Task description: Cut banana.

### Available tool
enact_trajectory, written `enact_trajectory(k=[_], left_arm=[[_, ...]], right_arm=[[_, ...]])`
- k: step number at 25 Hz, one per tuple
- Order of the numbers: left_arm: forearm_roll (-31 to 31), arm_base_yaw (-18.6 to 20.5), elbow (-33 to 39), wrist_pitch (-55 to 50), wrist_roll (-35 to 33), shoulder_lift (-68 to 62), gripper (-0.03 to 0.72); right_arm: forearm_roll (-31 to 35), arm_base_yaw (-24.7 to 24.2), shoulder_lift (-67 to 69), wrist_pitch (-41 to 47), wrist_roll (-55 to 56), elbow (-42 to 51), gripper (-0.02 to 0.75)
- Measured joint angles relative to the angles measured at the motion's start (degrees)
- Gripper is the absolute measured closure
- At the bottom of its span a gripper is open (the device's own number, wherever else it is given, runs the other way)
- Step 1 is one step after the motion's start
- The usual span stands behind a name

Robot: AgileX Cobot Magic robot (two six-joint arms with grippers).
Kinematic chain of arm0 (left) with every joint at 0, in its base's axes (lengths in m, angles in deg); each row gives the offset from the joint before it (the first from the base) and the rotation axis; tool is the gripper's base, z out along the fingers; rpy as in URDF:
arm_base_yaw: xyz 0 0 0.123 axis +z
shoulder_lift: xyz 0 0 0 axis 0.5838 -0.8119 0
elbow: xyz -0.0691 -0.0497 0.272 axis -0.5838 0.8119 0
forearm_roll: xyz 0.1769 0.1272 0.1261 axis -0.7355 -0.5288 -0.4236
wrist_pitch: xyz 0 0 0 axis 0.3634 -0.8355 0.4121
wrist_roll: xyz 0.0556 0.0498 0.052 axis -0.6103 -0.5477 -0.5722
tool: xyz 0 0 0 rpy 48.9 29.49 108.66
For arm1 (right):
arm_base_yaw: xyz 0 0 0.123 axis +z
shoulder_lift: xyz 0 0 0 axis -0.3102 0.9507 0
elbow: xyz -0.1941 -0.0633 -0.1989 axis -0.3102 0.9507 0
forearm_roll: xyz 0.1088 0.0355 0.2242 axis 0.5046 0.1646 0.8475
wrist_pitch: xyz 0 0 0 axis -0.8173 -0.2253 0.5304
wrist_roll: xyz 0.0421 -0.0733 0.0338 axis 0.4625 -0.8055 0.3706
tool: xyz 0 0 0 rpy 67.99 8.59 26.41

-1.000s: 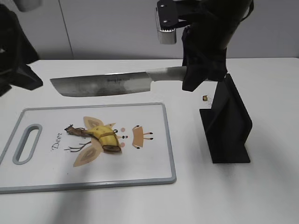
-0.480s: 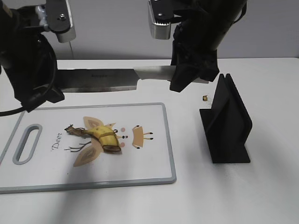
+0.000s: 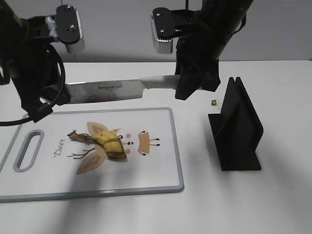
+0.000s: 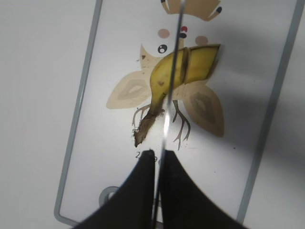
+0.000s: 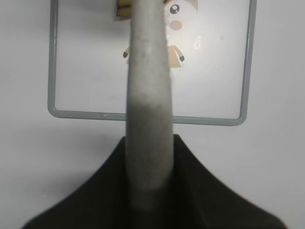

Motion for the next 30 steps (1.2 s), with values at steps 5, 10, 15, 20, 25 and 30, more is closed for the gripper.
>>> enact_trajectory(k=[5, 10, 15, 20, 25, 30], left_arm=[[0.3, 0.0, 0.0, 1.3, 0.0, -3.4, 0.697], [0.6, 0.1, -0.4, 3.5, 0.1, -7.2, 0.699], [-0.2, 0.1, -0.4, 4.0, 4.5, -11.6, 0.699], [-0.7, 0.2, -0.4, 4.6, 8.3, -14.7, 0.699], [-0.7, 0.2, -0.4, 5.0, 11.8, -16.6, 0.697], [-1.0, 0.2, -0.4, 4.9, 13.9, -18.1, 0.693]], right_arm=[[-1.0, 0.0, 0.8, -1.2, -0.1, -0.4, 0.574], [-2.0, 0.0, 2.6, -2.9, 2.1, -0.5, 0.570], [-2.2, 0.0, 8.0, -2.8, 3.8, -3.2, 0.559], [-2.6, 0.0, 12.1, -1.9, 4.9, -7.3, 0.542], [-2.8, 0.0, 14.4, -1.7, 5.8, -9.5, 0.528], [-2.6, 0.0, 15.9, -1.9, 5.9, -9.8, 0.528]])
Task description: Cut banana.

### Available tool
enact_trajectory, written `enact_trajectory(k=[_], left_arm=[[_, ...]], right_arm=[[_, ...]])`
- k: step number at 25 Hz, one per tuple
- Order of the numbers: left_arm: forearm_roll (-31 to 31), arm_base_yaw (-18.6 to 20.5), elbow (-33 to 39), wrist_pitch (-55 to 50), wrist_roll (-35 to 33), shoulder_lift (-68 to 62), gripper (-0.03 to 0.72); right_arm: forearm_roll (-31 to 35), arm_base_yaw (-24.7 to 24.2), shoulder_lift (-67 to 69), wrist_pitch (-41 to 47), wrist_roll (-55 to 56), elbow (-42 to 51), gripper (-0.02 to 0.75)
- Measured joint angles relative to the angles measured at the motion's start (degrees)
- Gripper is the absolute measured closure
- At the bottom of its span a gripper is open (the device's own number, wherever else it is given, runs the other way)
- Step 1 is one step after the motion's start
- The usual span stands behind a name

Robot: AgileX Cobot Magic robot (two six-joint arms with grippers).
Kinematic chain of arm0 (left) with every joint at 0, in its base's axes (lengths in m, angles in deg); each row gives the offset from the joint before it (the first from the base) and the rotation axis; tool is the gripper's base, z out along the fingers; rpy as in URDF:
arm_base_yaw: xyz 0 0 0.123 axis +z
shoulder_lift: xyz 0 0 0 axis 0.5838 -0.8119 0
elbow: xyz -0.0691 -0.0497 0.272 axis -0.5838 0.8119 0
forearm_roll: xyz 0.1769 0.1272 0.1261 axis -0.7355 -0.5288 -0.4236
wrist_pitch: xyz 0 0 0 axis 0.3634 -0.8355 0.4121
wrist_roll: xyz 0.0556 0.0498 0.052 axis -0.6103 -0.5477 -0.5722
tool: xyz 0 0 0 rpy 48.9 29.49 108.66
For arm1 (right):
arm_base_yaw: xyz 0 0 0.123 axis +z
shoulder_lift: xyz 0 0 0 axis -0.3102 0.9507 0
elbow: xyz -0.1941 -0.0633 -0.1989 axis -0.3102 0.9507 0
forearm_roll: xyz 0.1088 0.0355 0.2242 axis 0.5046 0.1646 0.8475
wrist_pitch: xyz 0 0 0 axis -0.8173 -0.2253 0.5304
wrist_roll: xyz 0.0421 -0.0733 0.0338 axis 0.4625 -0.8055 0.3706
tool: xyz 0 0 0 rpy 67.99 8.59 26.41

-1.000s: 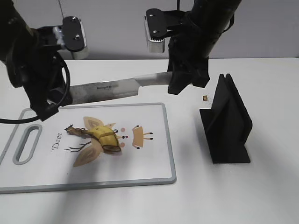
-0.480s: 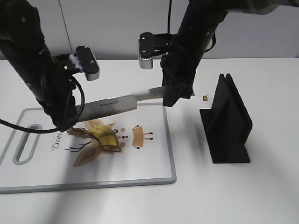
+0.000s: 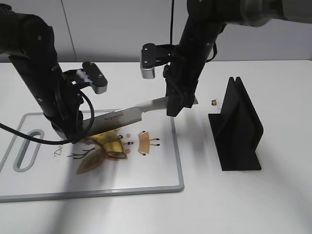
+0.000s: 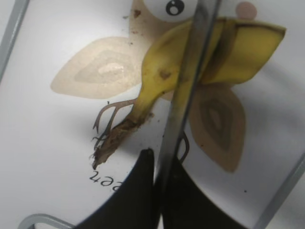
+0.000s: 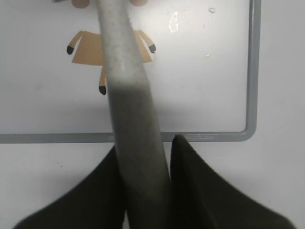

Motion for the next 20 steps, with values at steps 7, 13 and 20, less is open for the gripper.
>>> enact_trajectory(k=[7, 13, 20], left_arm=[[0.1, 0.0, 0.1, 0.6, 0.9, -1.0, 0.691], [-0.3, 0.0, 0.4, 1.9, 1.1, -1.6, 0.691], [-1.3, 0.0, 1.8, 5.7, 1.1, -2.9, 0.690]], right_arm=[[0.0, 0.1, 0.5, -1.0, 0.0, 0.0, 0.525], [0.2, 0.0, 2.1, -1.8, 0.0, 0.0, 0.521], [0.2, 0.0, 3.8, -2.1, 0.2, -0.6, 0.519]])
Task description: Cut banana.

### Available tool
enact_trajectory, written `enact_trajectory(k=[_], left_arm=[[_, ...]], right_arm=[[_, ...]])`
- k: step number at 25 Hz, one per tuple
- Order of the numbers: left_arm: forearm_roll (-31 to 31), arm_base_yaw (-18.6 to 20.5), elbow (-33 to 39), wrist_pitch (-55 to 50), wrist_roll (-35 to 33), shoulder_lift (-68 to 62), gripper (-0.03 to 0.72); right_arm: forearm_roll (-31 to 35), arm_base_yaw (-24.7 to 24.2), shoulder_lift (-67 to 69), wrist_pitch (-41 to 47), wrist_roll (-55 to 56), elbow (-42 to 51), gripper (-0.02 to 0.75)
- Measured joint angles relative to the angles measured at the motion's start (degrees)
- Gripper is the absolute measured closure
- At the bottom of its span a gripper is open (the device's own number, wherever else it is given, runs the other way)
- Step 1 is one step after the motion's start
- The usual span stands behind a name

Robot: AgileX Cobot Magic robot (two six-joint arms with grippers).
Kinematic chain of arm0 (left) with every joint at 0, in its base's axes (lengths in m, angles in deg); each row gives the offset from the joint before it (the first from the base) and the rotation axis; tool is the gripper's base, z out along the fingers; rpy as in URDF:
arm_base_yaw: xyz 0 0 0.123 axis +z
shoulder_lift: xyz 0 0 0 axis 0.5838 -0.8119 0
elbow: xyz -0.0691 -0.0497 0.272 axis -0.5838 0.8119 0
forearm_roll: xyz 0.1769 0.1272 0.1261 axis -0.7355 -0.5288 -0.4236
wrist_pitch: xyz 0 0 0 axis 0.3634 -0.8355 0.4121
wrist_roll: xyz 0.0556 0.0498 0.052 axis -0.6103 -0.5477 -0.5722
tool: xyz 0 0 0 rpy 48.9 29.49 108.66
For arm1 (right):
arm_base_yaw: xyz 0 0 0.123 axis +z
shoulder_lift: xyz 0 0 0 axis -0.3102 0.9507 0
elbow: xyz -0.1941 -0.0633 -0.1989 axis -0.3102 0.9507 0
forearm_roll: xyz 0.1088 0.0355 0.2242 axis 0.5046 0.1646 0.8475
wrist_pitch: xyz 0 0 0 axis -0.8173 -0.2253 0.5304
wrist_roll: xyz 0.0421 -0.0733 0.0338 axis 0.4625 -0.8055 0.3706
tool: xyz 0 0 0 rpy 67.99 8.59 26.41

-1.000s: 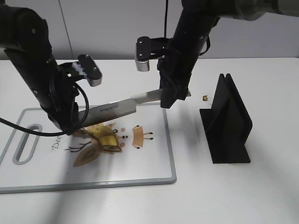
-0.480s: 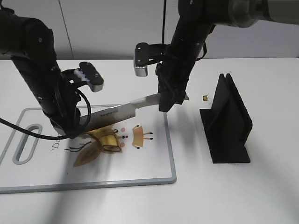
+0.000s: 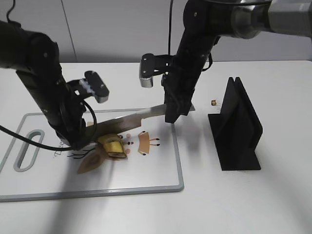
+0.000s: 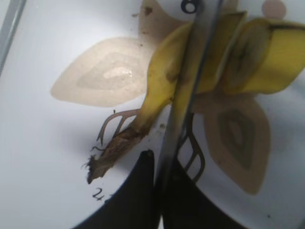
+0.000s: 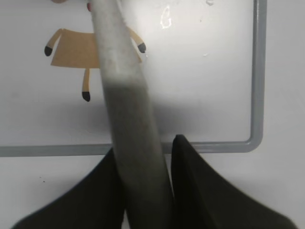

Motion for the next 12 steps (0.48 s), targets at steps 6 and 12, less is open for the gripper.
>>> enact_trajectory(k=[6, 12], left_arm=[[0.8, 0.0, 5.5, 8.6, -0.1, -1.3, 0.689], [0.9, -0.1, 6.5, 9.8, -0.1, -0.8, 0.689]], right_arm=[[-0.5, 0.0, 2.1, -1.2, 0.1, 0.7, 0.516], [-0.5, 0.0, 2.1, -1.2, 0.1, 0.7, 0.516]])
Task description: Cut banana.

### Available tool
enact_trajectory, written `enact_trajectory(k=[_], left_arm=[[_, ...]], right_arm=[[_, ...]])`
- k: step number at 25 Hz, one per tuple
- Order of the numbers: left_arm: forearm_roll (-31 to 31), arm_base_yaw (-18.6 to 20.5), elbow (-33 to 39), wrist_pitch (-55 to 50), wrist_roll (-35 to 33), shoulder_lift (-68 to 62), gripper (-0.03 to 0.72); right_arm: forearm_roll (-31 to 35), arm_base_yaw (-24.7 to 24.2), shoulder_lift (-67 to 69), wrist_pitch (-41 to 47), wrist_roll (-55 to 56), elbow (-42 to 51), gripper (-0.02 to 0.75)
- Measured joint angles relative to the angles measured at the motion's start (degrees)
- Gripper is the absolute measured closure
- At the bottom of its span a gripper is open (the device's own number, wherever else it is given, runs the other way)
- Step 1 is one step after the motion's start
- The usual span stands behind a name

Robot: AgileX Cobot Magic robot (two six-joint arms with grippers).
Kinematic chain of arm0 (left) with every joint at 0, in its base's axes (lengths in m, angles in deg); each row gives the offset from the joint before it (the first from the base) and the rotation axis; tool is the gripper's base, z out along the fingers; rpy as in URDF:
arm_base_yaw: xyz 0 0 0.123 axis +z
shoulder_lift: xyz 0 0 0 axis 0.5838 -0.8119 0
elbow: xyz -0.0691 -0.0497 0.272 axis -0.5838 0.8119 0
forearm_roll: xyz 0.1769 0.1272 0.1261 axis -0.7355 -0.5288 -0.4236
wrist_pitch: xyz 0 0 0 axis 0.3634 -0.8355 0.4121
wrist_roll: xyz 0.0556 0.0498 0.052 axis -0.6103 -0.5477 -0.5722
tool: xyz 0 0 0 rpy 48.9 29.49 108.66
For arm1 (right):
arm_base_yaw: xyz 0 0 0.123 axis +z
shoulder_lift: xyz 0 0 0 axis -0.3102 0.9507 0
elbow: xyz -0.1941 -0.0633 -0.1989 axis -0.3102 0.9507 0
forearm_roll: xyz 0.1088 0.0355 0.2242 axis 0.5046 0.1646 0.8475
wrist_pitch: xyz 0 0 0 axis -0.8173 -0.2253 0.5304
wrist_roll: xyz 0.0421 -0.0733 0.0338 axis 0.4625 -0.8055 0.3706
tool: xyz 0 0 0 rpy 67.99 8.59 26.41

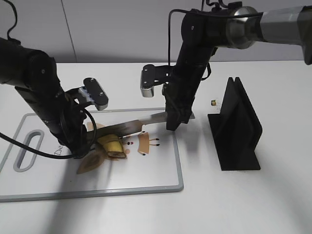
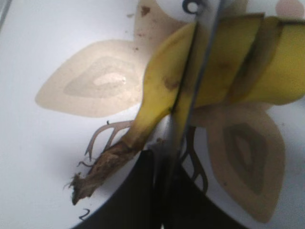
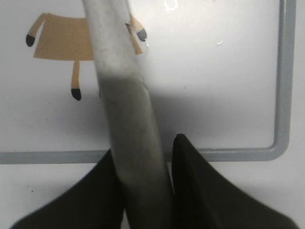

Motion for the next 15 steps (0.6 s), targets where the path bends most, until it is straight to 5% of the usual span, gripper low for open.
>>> enact_trajectory(k=[15], left_arm=[[-4.8, 0.0, 1.8, -2.6, 0.7, 12.3, 0.690]], right_arm=[[0.0, 0.0, 0.0, 0.0, 0.0, 0.0, 0.516]])
